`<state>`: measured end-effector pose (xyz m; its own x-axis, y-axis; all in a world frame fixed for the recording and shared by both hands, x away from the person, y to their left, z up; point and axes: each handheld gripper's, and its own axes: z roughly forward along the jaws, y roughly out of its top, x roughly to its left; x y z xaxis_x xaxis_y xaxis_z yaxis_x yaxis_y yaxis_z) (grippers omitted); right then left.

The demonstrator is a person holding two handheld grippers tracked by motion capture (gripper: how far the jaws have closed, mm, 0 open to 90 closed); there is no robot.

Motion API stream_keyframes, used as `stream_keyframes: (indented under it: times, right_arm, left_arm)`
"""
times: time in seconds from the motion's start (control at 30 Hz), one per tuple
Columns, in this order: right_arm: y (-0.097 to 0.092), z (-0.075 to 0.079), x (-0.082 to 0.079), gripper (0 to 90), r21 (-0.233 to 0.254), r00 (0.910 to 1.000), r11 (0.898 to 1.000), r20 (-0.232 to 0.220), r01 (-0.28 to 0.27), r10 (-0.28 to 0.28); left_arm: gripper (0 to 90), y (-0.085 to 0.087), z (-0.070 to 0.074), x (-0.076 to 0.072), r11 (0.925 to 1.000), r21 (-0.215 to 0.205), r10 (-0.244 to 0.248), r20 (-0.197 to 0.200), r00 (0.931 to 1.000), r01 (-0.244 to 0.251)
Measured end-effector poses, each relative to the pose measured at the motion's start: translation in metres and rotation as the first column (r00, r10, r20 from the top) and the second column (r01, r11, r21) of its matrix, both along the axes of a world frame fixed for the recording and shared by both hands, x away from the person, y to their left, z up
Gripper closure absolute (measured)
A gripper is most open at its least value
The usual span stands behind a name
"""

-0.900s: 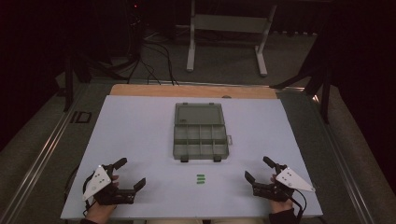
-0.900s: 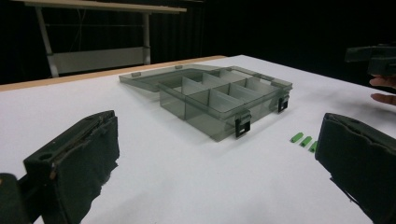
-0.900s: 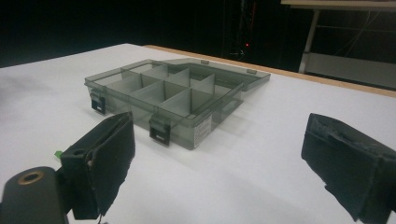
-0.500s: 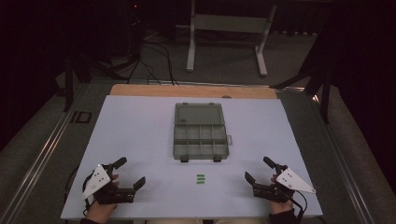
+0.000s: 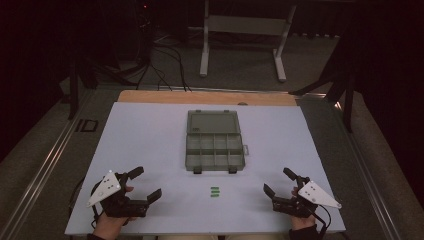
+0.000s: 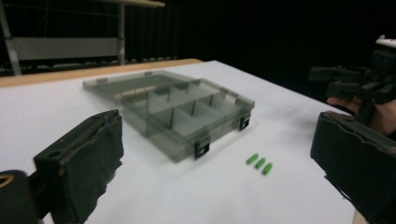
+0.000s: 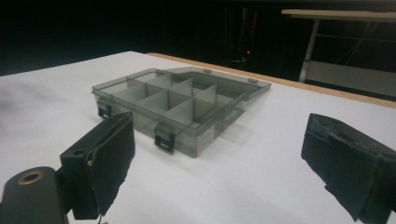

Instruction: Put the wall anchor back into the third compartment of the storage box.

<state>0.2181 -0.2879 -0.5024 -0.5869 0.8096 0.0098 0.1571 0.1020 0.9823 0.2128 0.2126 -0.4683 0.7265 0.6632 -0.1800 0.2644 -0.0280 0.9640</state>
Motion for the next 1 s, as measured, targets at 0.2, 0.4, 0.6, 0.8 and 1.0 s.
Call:
stream_keyframes:
  times: [0.2, 0.4, 0.6, 0.8, 1.0]
  right_arm:
    - [-0.001, -0.001, 0.003, 9.7, 0.004, 1.0000, 1.000, -0.010, 0.002, -0.002]
    - [0.002, 0.001, 0.002, 9.7, -0.001, 1.0000, 1.000, -0.005, -0.006, 0.006]
    - [0.002, 0.000, 0.003, 9.7, 0.006, 0.9999, 1.000, -0.009, -0.013, 0.013]
    - [0.003, 0.001, 0.002, 9.7, 0.003, 0.9998, 1.000, -0.004, -0.022, 0.022]
    - [0.004, 0.001, 0.002, 9.7, -0.001, 0.9995, 1.000, -0.006, -0.030, 0.030]
  left_arm:
    - [0.5, -0.018, 0.020, 0.005, 0.9982, -0.005, -0.059, 0.012, 0.9982, 0.059]
    - [0.0, -0.039, 0.039, 0.016, 0.9890, 0.053, -0.136, -0.054, 0.9893, 0.138]
    - [0.0, -0.057, 0.047, 0.025, 0.9734, 0.091, -0.204, -0.075, 0.9762, 0.210]
    - [0.0, -0.086, 0.049, 0.036, 0.9595, 0.123, -0.243, -0.091, 0.9656, 0.254]
    - [0.0, -0.109, 0.044, 0.045, 0.9483, 0.150, -0.266, -0.106, 0.9582, 0.280]
